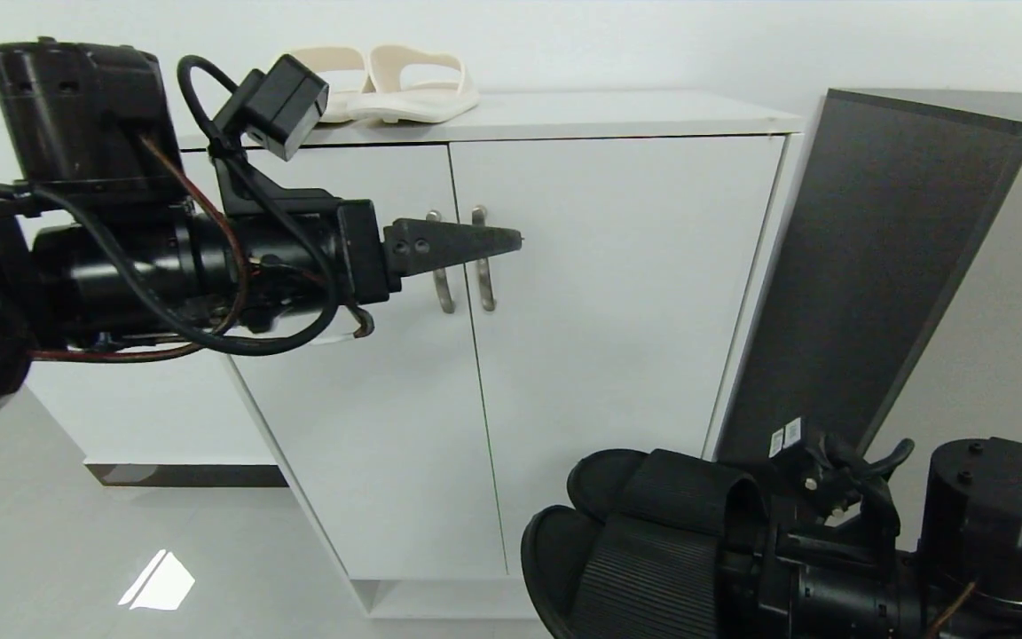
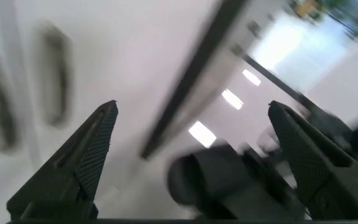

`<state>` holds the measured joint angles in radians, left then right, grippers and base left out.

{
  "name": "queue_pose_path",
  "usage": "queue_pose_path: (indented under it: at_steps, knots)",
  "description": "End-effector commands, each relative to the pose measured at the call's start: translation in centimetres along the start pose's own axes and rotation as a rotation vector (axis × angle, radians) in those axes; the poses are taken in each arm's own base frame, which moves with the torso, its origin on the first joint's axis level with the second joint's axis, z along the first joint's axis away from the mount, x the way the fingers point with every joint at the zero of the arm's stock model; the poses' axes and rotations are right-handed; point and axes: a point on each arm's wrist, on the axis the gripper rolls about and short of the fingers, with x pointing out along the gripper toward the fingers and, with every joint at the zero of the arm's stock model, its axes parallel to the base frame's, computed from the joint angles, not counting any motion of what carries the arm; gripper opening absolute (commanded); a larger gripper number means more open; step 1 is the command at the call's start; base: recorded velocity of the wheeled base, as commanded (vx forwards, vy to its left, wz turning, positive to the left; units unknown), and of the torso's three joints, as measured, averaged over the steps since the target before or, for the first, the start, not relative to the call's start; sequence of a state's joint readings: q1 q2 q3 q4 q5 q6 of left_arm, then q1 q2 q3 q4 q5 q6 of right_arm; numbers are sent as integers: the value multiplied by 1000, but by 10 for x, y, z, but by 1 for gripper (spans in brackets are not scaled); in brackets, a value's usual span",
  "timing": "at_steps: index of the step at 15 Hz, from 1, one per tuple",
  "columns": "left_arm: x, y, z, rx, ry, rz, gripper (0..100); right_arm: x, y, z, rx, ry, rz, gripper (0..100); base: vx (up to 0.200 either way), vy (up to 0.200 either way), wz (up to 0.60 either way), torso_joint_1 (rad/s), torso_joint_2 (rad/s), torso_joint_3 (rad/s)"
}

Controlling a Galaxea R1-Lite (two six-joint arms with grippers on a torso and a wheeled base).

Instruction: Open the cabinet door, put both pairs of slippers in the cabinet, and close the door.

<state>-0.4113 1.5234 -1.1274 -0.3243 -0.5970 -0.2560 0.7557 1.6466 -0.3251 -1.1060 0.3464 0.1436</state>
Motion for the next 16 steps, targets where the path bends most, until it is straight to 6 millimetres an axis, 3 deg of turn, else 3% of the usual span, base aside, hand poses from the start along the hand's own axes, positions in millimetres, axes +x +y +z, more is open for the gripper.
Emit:
queue_pose_path:
  at_steps: [1,10,16]
  knots:
    - [14,13,-7,-11,4,43,100,1,-1,-1,2,6,-2,0,0,0,0,0,0,0]
    - [24,34,-5,-41,-11,118,100,2,-2,-2,8,0,-2,0,0,0,0,0,0,0]
    - [43,50,-8,-49,-22,123,100,2,-2,-2,8,2,-1,0,0,0,0,0,0,0]
